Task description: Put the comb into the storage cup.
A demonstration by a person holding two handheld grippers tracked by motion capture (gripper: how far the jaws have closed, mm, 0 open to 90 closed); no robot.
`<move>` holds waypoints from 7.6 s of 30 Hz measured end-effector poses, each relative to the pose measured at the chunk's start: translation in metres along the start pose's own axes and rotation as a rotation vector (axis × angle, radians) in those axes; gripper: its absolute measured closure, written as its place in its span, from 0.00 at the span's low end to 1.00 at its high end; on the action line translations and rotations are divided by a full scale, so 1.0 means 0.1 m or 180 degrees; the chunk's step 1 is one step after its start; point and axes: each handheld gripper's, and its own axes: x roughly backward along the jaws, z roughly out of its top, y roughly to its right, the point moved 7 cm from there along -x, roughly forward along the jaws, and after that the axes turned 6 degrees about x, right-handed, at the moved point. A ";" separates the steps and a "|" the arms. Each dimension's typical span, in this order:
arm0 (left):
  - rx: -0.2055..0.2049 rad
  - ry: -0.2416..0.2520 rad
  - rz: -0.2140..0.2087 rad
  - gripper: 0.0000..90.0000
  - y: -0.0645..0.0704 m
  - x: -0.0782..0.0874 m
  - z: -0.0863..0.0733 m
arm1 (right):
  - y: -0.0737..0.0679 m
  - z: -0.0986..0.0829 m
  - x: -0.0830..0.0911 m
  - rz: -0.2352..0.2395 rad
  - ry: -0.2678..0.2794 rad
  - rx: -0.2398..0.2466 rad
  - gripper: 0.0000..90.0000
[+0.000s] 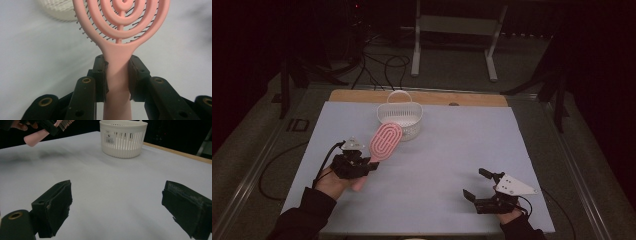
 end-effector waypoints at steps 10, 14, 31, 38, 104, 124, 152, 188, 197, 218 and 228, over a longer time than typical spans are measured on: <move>-0.0334 0.0132 -0.0192 0.80 0.28 -0.16 0.08 | 0.01 0.00 0.00 -0.0008 -0.0005 -0.0015 0.10; -0.0334 0.0226 -0.0246 0.80 0.33 -0.22 0.09 | 0.01 0.00 0.00 -0.0012 0.0010 -0.0024 0.10; -0.0672 0.0669 -0.0494 0.80 0.69 -0.42 0.15 | 0.01 0.00 -0.01 0.0008 0.0012 -0.0038 0.10; -0.0697 0.0873 -0.0470 0.80 0.76 -0.47 0.13 | 0.02 0.00 -0.01 -0.0003 0.0014 -0.0049 0.10; -0.0664 0.1507 -0.0350 0.80 0.64 -0.30 -0.15 | 0.10 0.23 0.13 -0.0237 0.0008 -0.0181 0.10; -0.0658 0.1506 -0.0353 0.80 0.64 -0.30 -0.15 | -0.04 0.83 0.20 -0.0129 0.0060 -0.0004 0.10; -0.0676 0.1519 -0.0362 0.80 0.66 -0.28 -0.14 | -0.36 1.48 -0.01 0.0092 0.0244 0.0094 0.10; -0.0684 0.1545 -0.0368 0.80 0.67 -0.27 -0.14 | -0.57 1.64 -0.91 -0.0046 0.0193 -0.0536 0.10; -0.0685 0.1559 -0.0378 0.80 0.67 -0.26 -0.14 | -0.58 1.58 -1.04 0.0031 0.0157 -0.0912 0.10; -0.0650 0.1600 -0.0381 0.80 0.65 -0.25 -0.14 | -0.68 1.45 -1.26 0.0347 0.0066 -0.1504 0.35; -0.0665 0.1590 -0.0433 0.80 0.67 -0.26 -0.14 | -0.70 1.39 -1.31 0.0412 0.0044 -0.1609 0.55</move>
